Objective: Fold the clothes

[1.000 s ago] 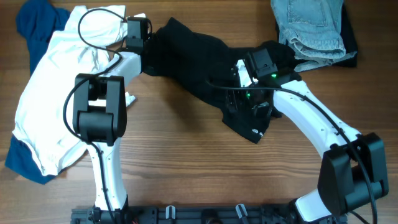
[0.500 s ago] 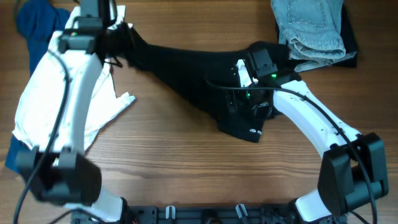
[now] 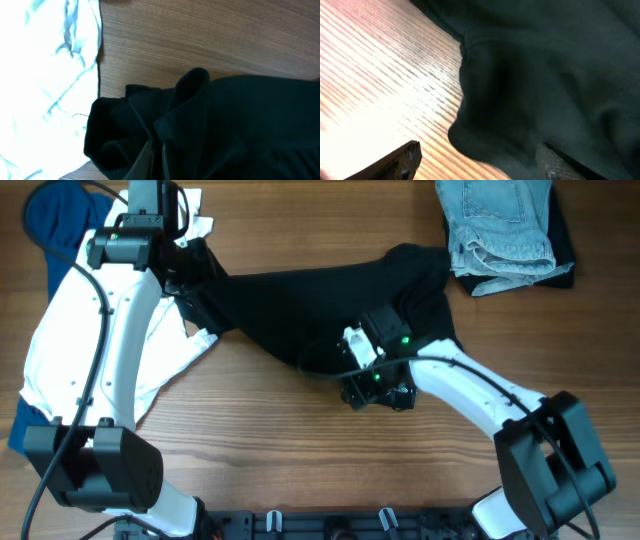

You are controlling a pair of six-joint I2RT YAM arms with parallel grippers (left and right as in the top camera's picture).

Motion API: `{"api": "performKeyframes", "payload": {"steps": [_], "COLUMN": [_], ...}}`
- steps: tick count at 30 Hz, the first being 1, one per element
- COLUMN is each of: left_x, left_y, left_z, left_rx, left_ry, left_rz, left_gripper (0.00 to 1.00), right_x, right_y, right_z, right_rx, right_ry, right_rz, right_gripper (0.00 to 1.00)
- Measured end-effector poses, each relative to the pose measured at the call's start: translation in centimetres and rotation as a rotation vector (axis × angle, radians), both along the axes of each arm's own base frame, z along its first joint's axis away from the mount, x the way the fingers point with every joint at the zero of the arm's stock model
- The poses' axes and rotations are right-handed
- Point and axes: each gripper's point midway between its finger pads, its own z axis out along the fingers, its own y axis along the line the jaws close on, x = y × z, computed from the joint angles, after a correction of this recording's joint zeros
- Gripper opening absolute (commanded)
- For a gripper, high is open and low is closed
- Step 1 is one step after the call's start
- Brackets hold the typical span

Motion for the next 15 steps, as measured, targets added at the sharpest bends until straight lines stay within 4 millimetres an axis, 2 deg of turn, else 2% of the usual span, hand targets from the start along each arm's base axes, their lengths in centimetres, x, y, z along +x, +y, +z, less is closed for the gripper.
{"api": "performKeyframes", "payload": {"steps": [1, 2, 3, 4, 7, 9, 11, 12, 13, 15], "left_x": [0.0, 0.0, -0.1, -0.1, -0.2, -0.3, -0.6, -1.0, -1.6, -3.4], "left_y": [0.0, 0.0, 0.0, 0.0, 0.0, 0.0, 0.0, 0.0, 0.1, 0.2], "left_z": [0.0, 0.0, 0.0, 0.0, -0.1, -0.1, -0.2, -0.3, -0.3, -0.4], "left_rx": [0.0, 0.0, 0.0, 0.0, 0.0, 0.001, 0.001, 0.002, 0.003, 0.005], "left_ry": [0.0, 0.002, 0.002, 0.003, 0.009, 0.011, 0.024, 0.041, 0.059, 0.117], "left_rz": [0.0, 0.0, 0.0, 0.0, 0.0, 0.0, 0.0, 0.0, 0.0, 0.0], "left_gripper": [0.04, 0.04, 0.04, 0.04, 0.04, 0.04, 0.04, 0.04, 0.04, 0.06], "right_x": [-0.6, -0.7, -0.4, -0.1, 0.9, 1.3, 3.6, 5.1, 6.7, 7.1], "right_y": [-0.2, -0.5, -0.6, -0.7, -1.0, -1.8, -2.8, -3.8, -5.5, -7.6], "right_z": [-0.8, -1.3, -1.4, -1.5, -1.4, -0.3, 3.4, 6.6, 10.8, 13.6], "right_rx": [-0.018, -0.029, -0.036, -0.04, -0.052, -0.075, -0.064, -0.047, -0.019, -0.011], "right_ry": [0.002, -0.006, -0.024, -0.037, -0.062, -0.033, -0.059, -0.094, -0.152, -0.184], "right_rz": [0.007, -0.001, -0.011, -0.022, -0.086, -0.124, -0.189, -0.234, -0.294, -0.352], "right_gripper": [0.51, 0.24, 0.09, 0.04, 0.04, 0.04, 0.04, 0.04, 0.04, 0.04]}}
